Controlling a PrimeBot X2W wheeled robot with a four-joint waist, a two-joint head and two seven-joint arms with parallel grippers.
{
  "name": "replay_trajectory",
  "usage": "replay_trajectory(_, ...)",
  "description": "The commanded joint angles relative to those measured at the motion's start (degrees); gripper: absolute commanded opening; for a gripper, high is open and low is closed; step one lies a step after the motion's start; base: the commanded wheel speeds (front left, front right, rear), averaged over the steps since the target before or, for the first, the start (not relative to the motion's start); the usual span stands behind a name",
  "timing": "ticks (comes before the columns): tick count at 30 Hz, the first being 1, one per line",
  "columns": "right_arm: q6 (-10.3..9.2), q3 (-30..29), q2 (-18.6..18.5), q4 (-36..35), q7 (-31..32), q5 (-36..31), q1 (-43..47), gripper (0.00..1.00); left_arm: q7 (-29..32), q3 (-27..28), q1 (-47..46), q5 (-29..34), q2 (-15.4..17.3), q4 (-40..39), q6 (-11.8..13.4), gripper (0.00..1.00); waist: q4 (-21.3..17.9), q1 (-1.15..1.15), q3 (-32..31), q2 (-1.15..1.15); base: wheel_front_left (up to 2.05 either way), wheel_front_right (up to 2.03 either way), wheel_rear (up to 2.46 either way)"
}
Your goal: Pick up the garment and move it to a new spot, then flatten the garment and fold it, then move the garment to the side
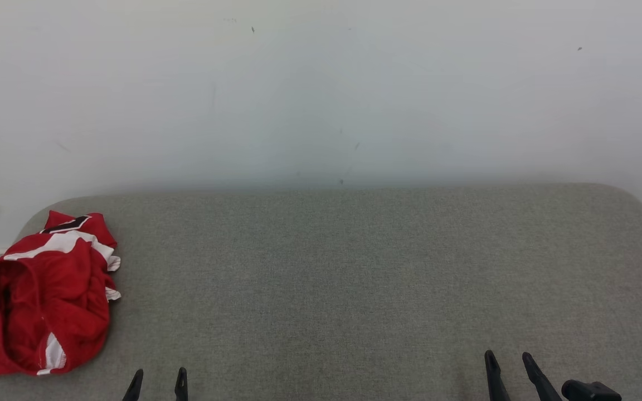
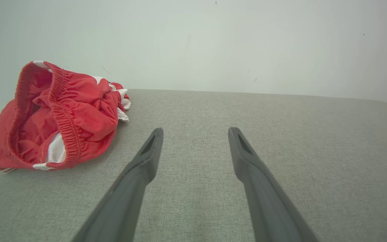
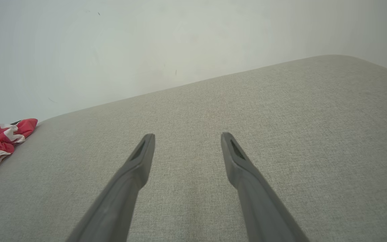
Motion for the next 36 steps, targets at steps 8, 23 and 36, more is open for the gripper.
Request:
replay_trajectory(8, -0.12, -0.4, 0.19, -0.3, -0.46, 0.16, 0.92, 1.0, -0.18, -0.13, 0.17, 0.34, -0.15, 0.23, -0.07, 1.0, 1.32, 0.0, -0.04, 0.0, 0.0, 0.0, 0.0)
replay_trajectory(23, -0.12, 0.78, 0.59, 1.27, -2.28, 1.7, 0.79, 1.0, -0.18, 0.6, 0.4, 1.36, 1.27, 0.1, -0.03, 1.0, 13.08, 0.0, -0.09, 0.0, 0.0, 0.0, 0.0)
replay_trajectory(36, -0.12, 2.96, 0.73, 3.09, -3.75, 2.54, -0.79, 1.0, -0.19, 1.81, 0.59, 1.09, 2.68, -0.12, 0.16, 1.0, 23.77, 0.0, 0.56, 0.0, 0.0, 0.0, 0.0)
